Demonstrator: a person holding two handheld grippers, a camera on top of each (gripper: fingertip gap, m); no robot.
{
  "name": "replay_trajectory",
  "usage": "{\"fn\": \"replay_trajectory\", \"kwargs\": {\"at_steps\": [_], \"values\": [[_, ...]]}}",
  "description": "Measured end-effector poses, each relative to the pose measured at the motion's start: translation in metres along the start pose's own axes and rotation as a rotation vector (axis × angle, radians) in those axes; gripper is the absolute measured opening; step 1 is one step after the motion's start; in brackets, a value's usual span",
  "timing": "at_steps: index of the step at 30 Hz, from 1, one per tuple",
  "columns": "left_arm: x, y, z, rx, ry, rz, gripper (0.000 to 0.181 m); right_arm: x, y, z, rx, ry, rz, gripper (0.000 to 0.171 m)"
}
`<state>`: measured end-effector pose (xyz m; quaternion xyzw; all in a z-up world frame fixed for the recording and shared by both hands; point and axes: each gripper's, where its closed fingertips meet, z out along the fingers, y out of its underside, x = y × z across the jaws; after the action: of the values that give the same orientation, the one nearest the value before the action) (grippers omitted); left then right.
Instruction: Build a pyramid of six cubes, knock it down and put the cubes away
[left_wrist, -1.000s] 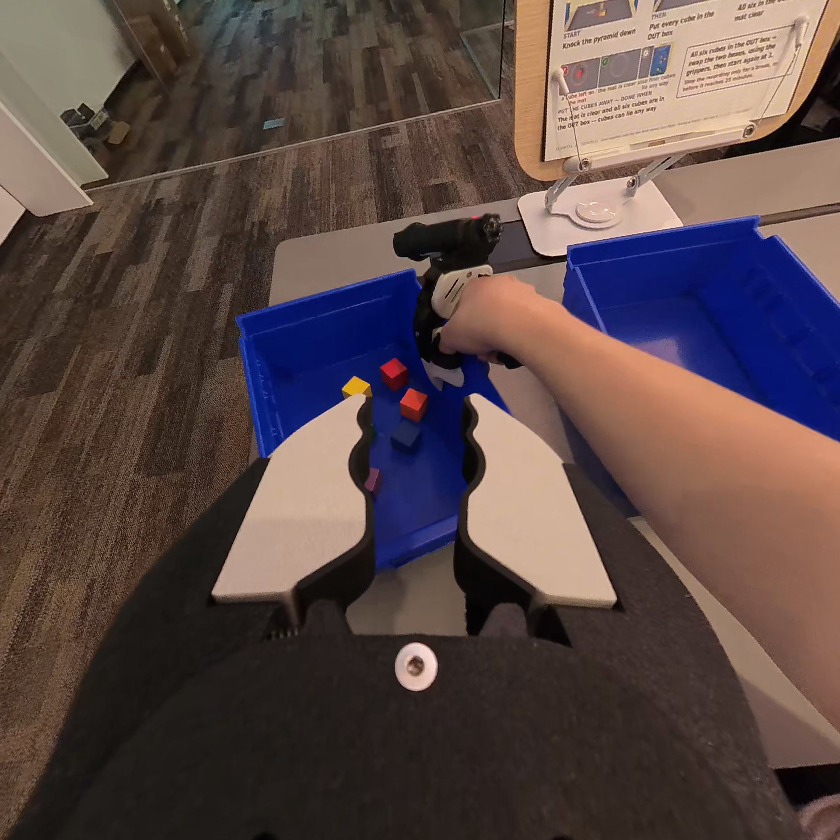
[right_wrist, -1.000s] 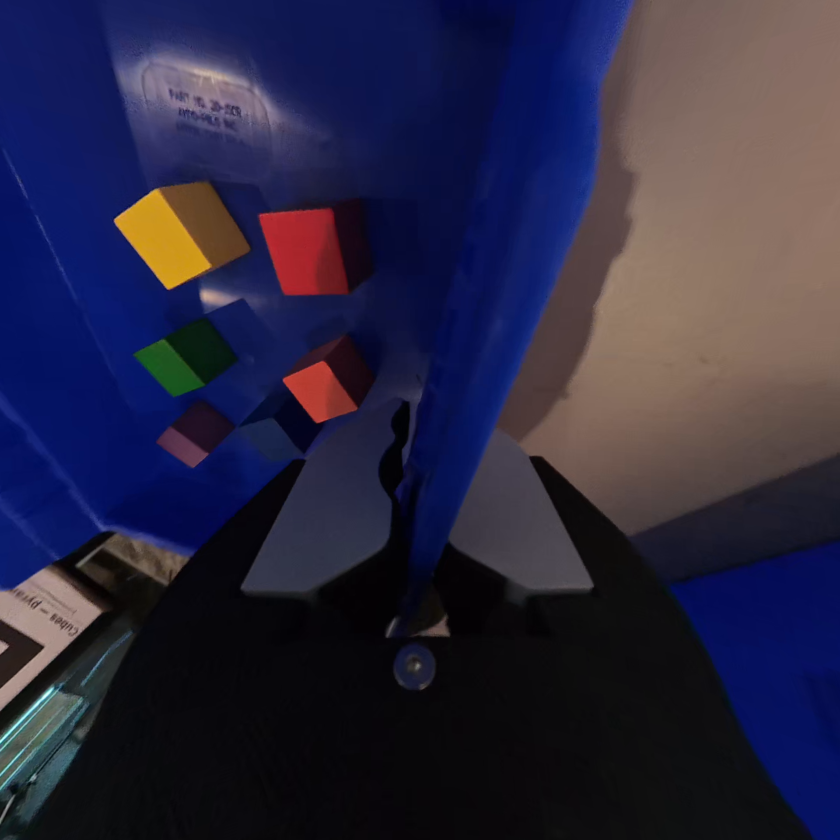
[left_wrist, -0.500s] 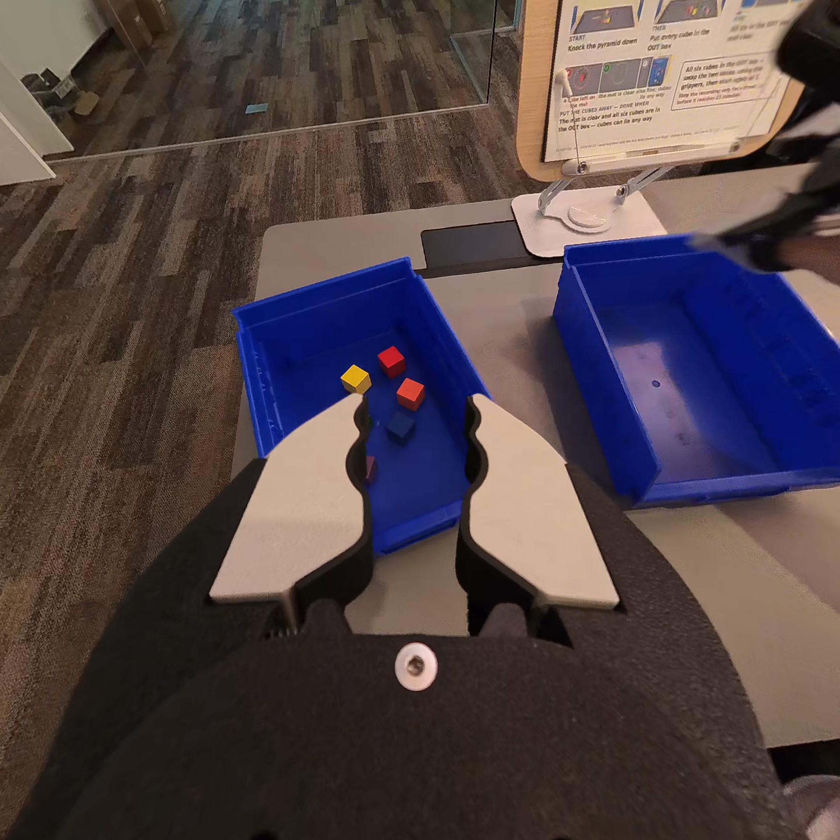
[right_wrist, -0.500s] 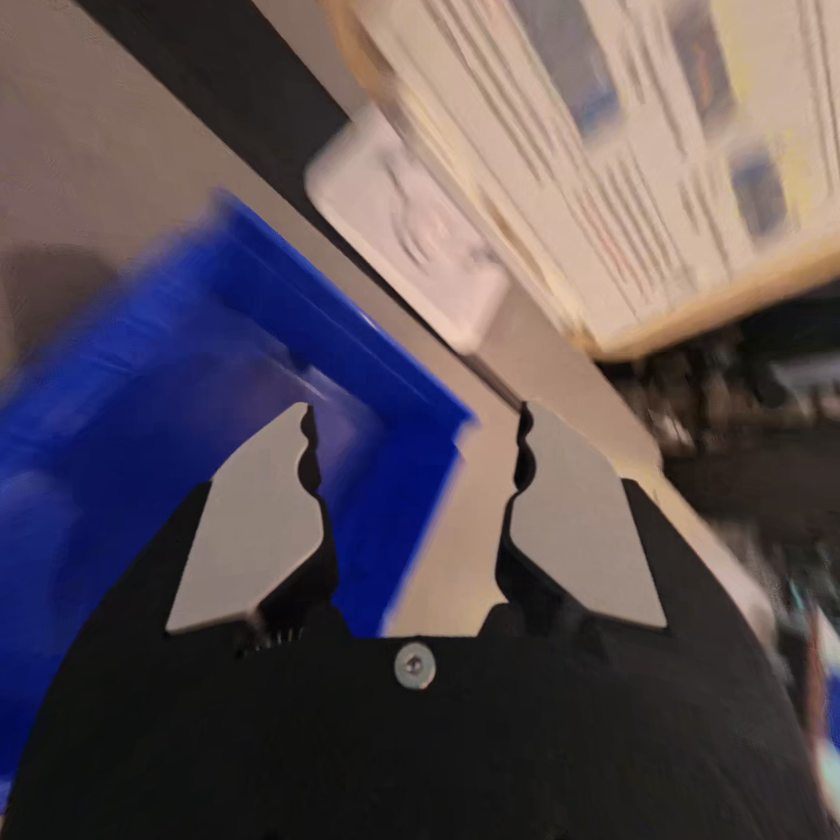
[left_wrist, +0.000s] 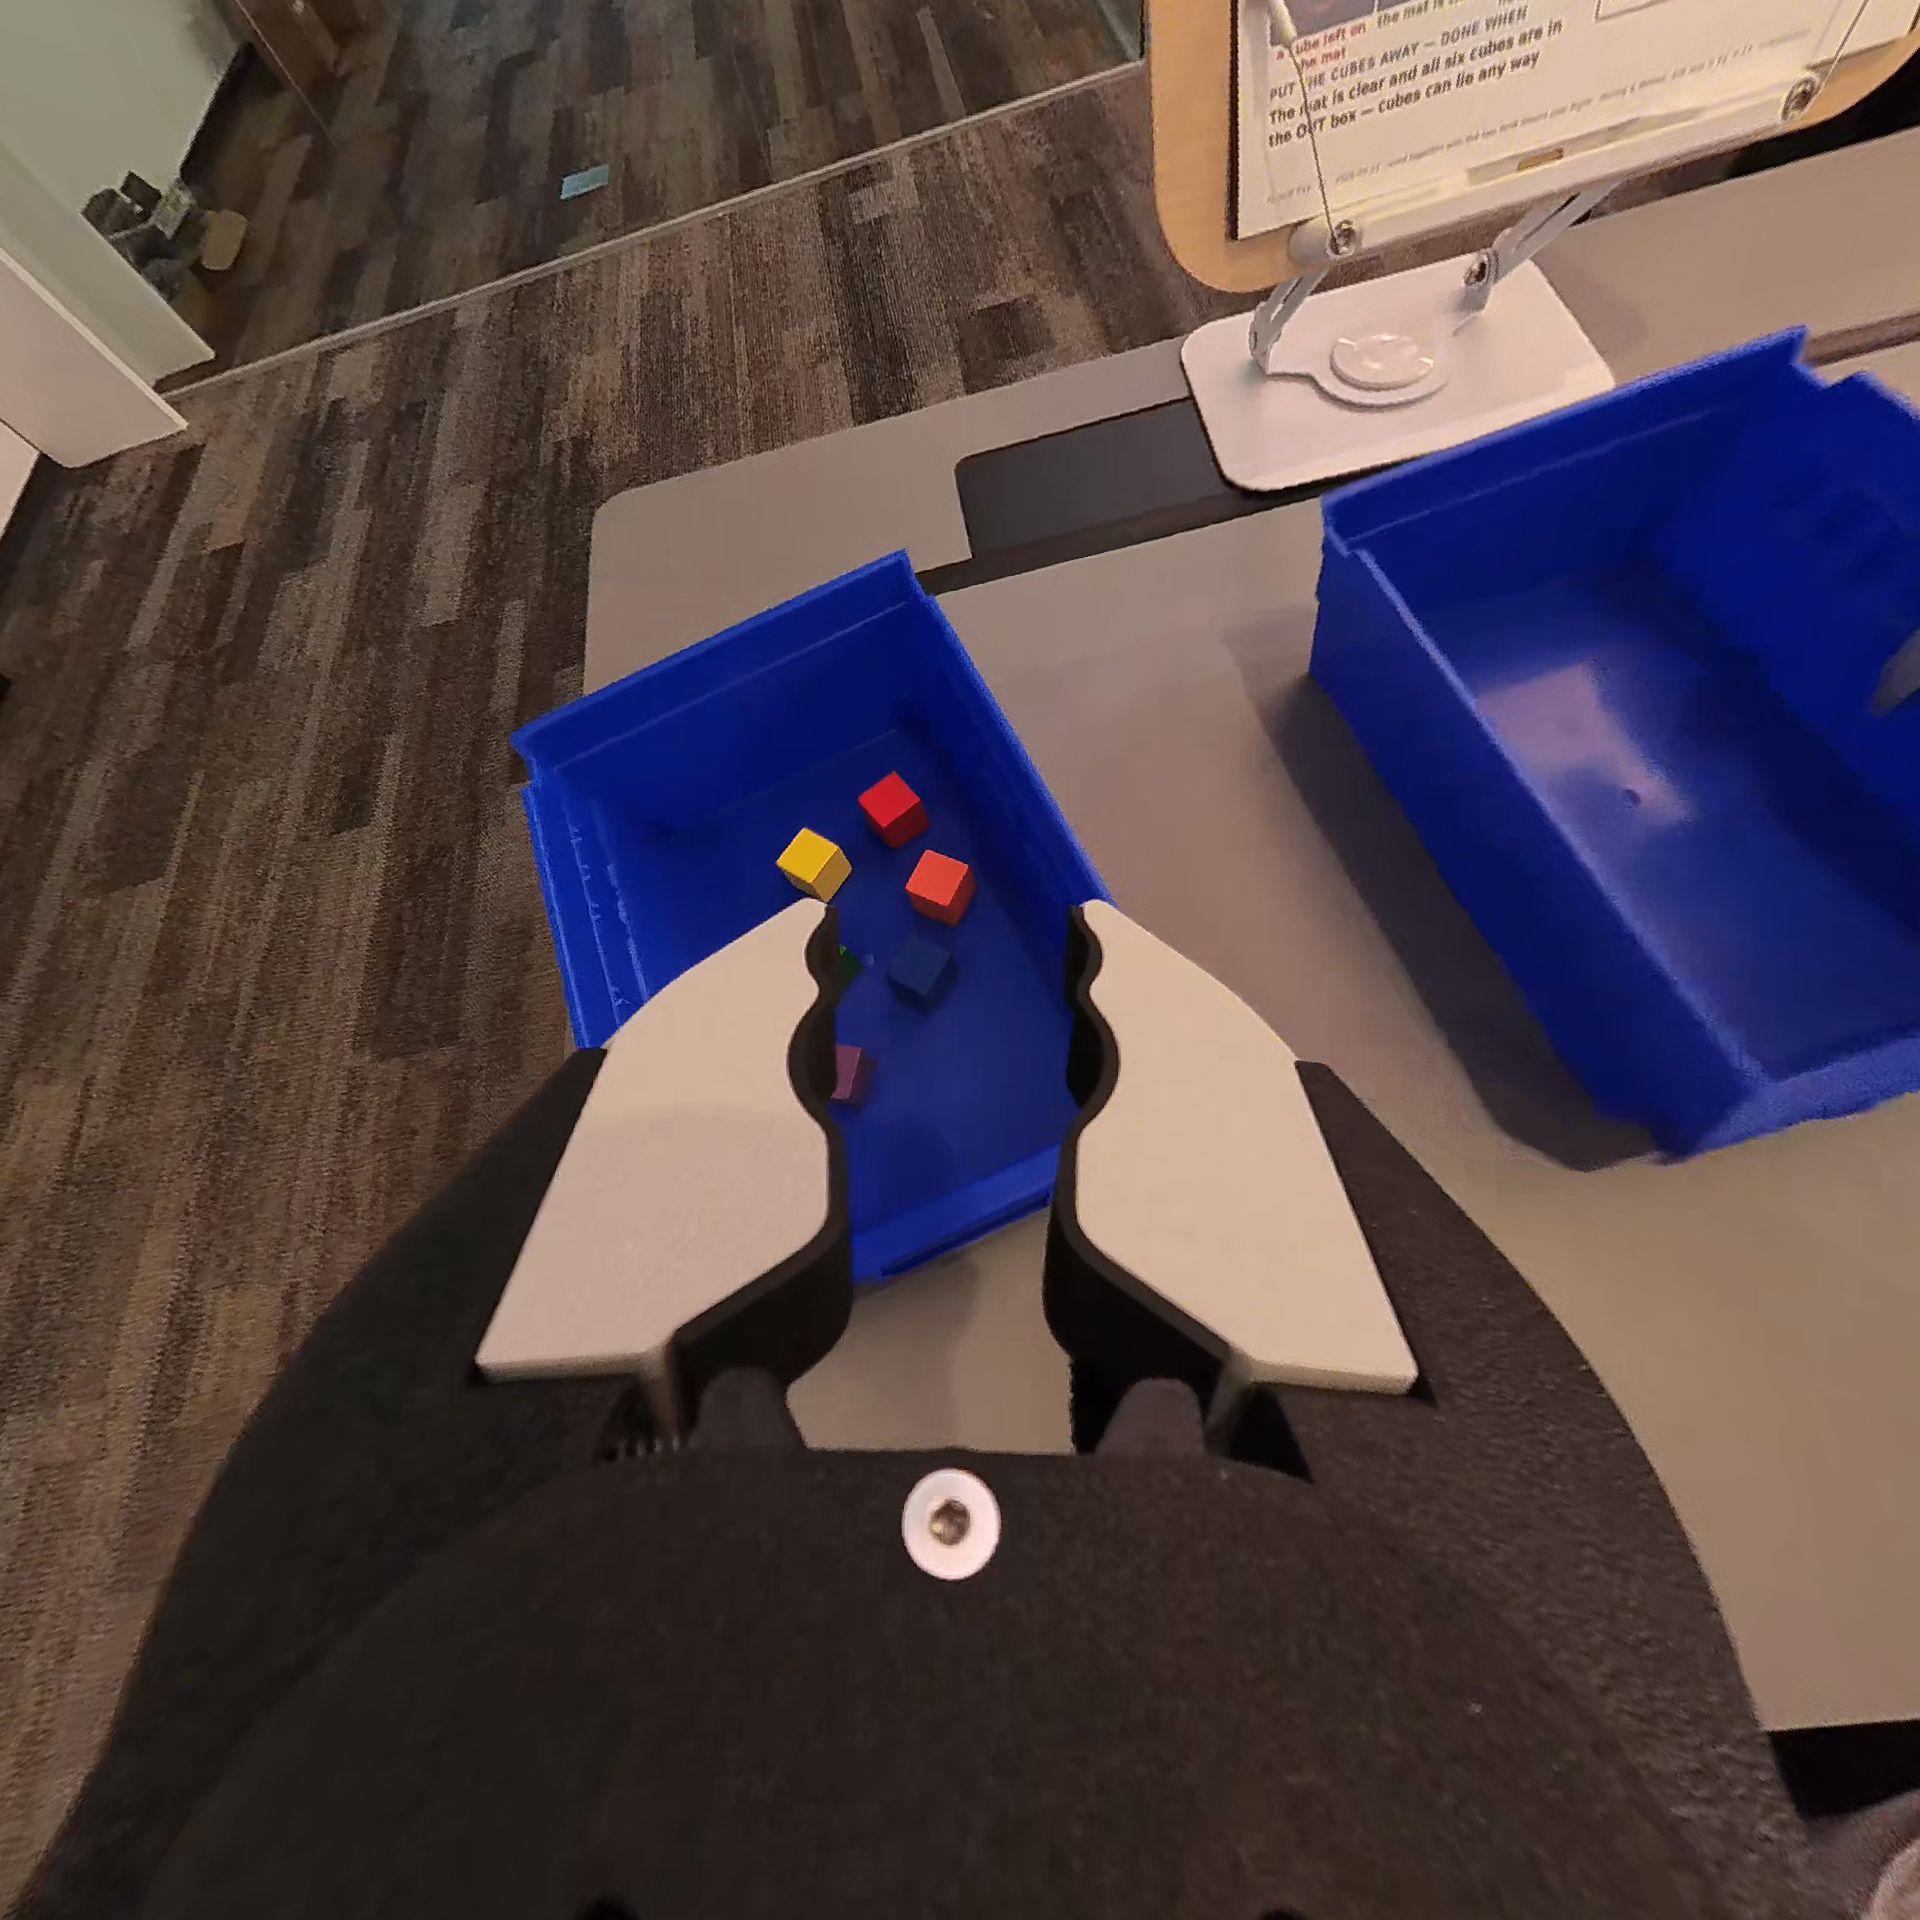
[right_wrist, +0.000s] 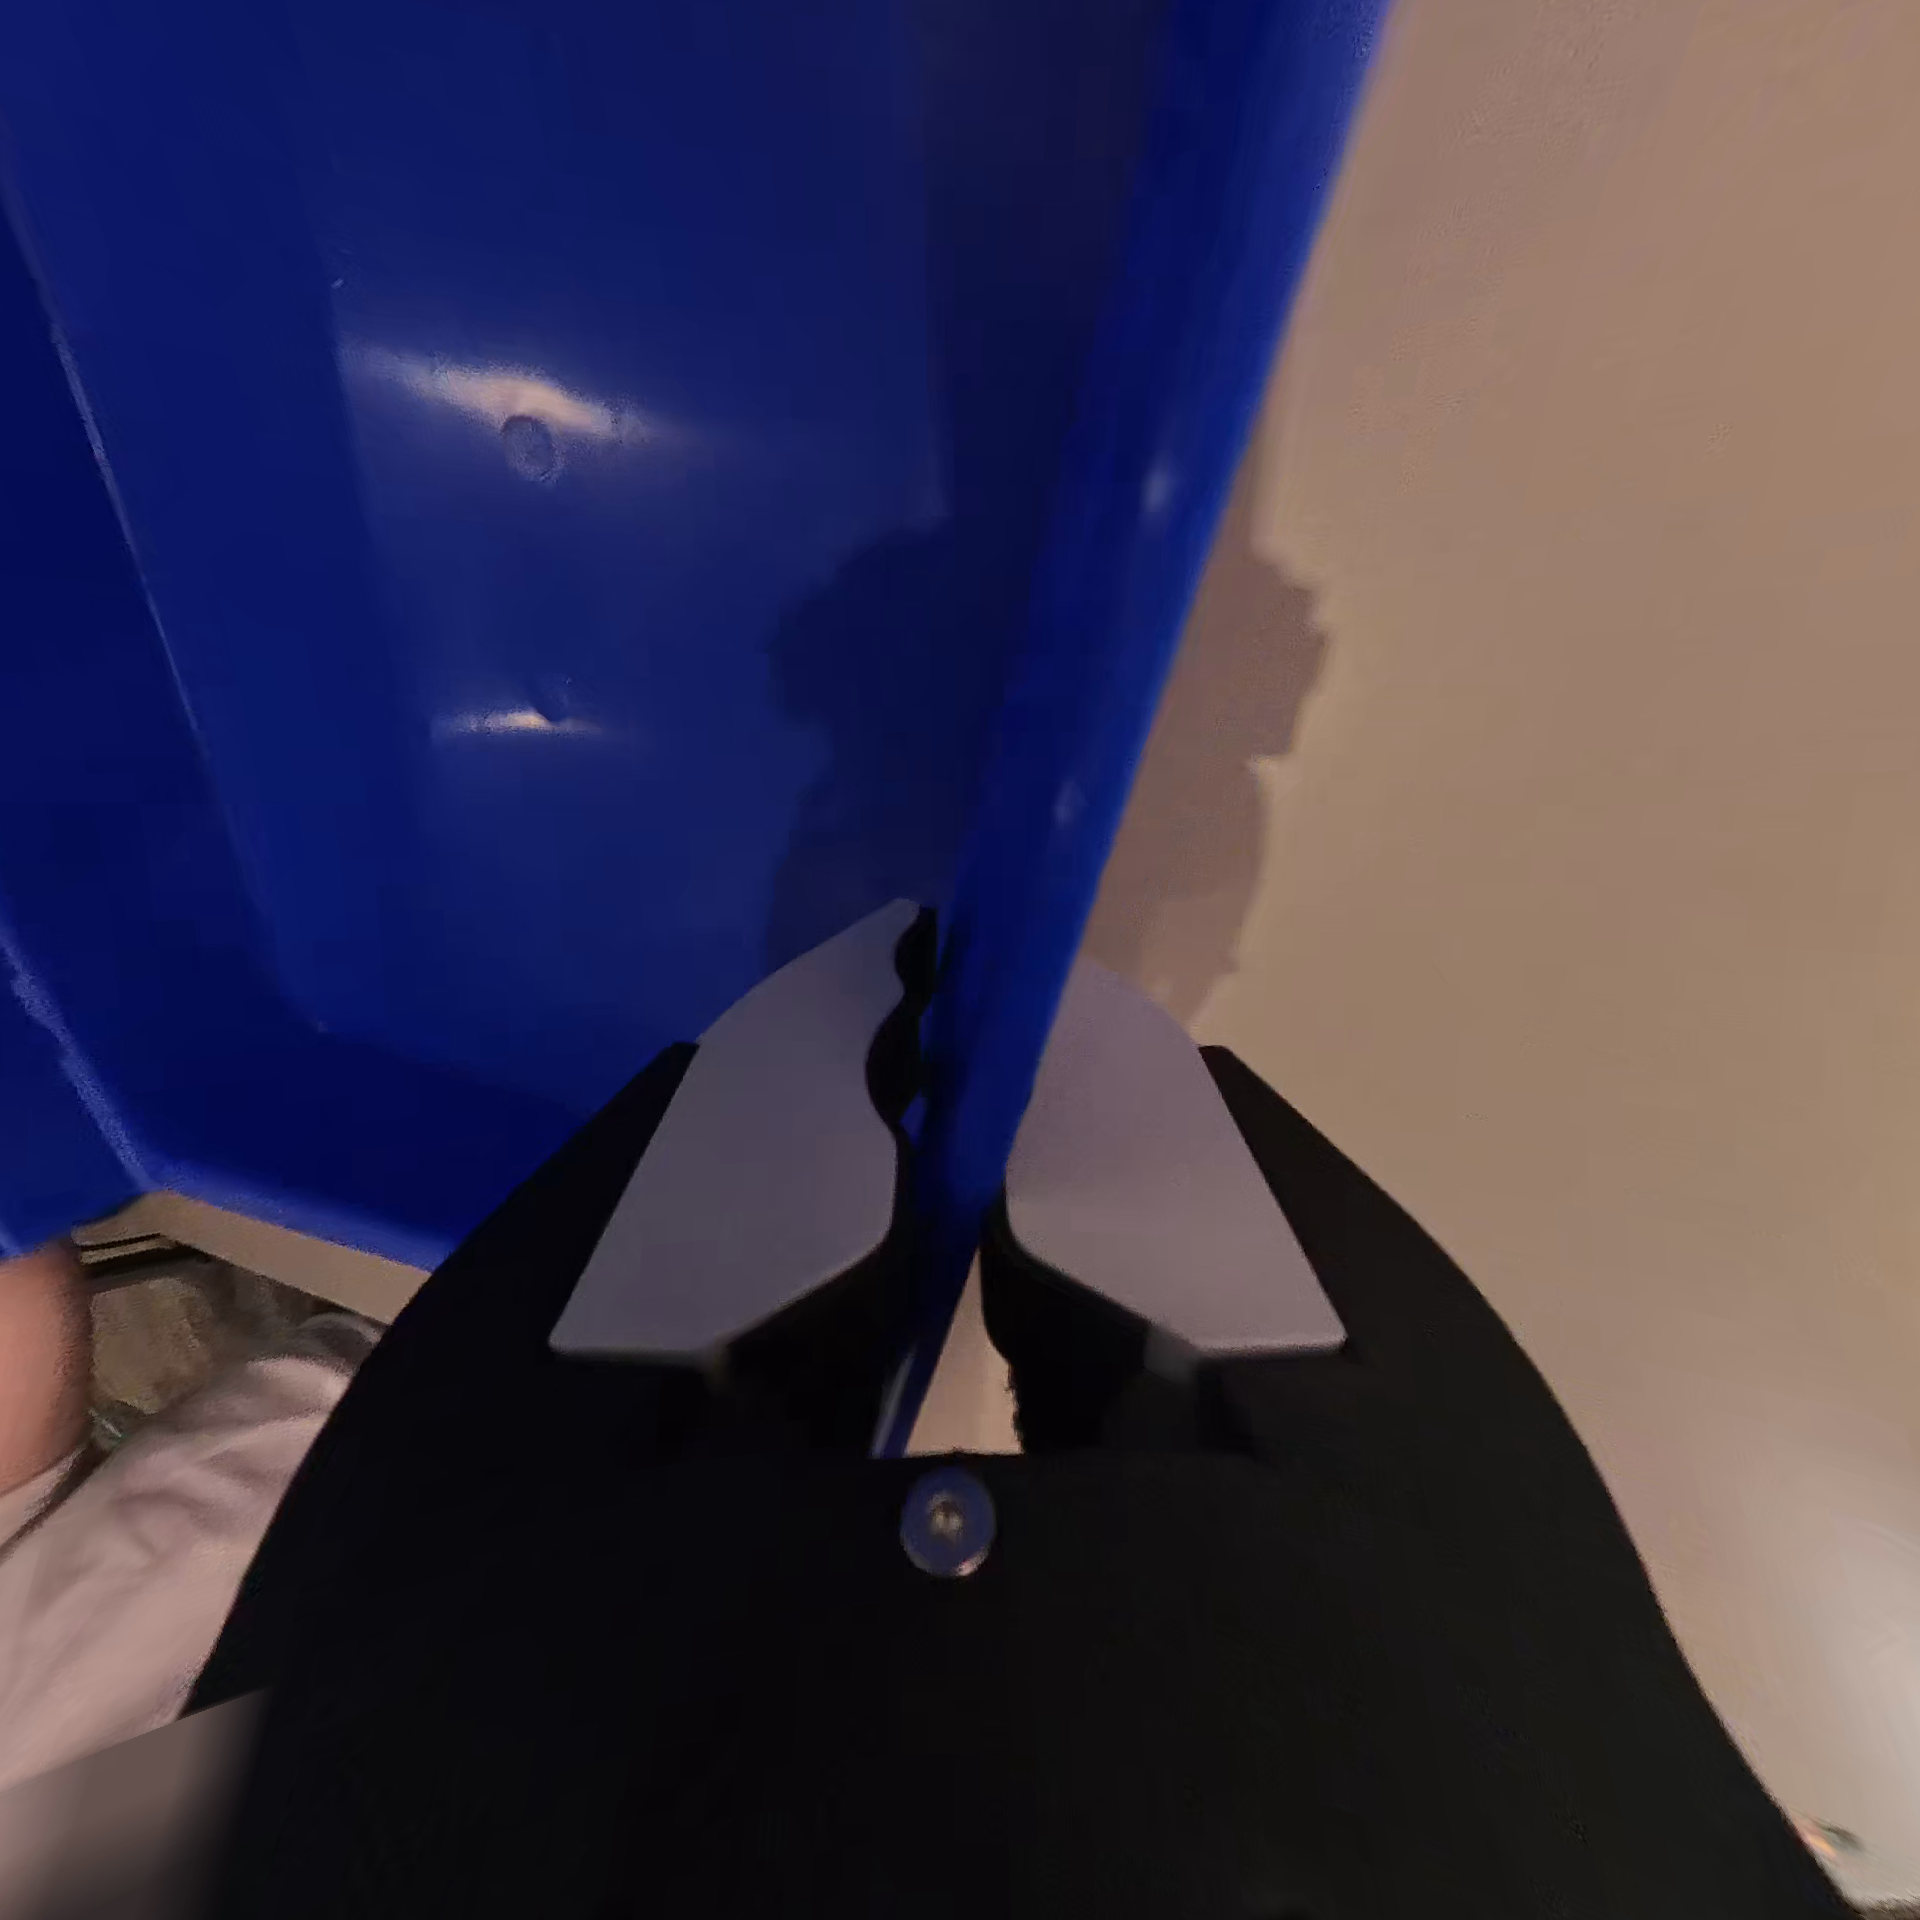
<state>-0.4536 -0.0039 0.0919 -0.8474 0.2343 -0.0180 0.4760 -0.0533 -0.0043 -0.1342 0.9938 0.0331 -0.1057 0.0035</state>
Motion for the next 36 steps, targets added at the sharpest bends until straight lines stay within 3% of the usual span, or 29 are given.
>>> {"fn": "replay_trajectory", "kwargs": {"at_steps": [13,22,27,33,34,36], "values": [[0.033,-0.014,0.022,-0.058,-0.033,0.136,0.042,0.171,0.045,-0.034,0.019,0.044,0.162,0.007],[0.039,-0.014,0.038,-0.12,-0.066,0.164,0.043,0.279,0.104,-0.056,0.041,0.036,0.301,0.006],[0.033,-0.012,0.048,-0.15,-0.082,0.14,0.046,0.312,0.133,-0.062,0.056,0.036,0.352,0.007],[0.017,-0.006,0.059,-0.179,-0.087,0.092,0.053,0.32,0.136,-0.063,0.109,0.046,0.344,0.006],[0.009,-0.003,0.059,-0.183,-0.091,0.077,0.055,0.321,0.134,-0.064,0.13,0.062,0.331,0.009],[-0.014,0.007,0.057,-0.189,-0.117,0.017,0.058,0.327,0.13,-0.073,0.196,0.127,0.316,0.035]]}}
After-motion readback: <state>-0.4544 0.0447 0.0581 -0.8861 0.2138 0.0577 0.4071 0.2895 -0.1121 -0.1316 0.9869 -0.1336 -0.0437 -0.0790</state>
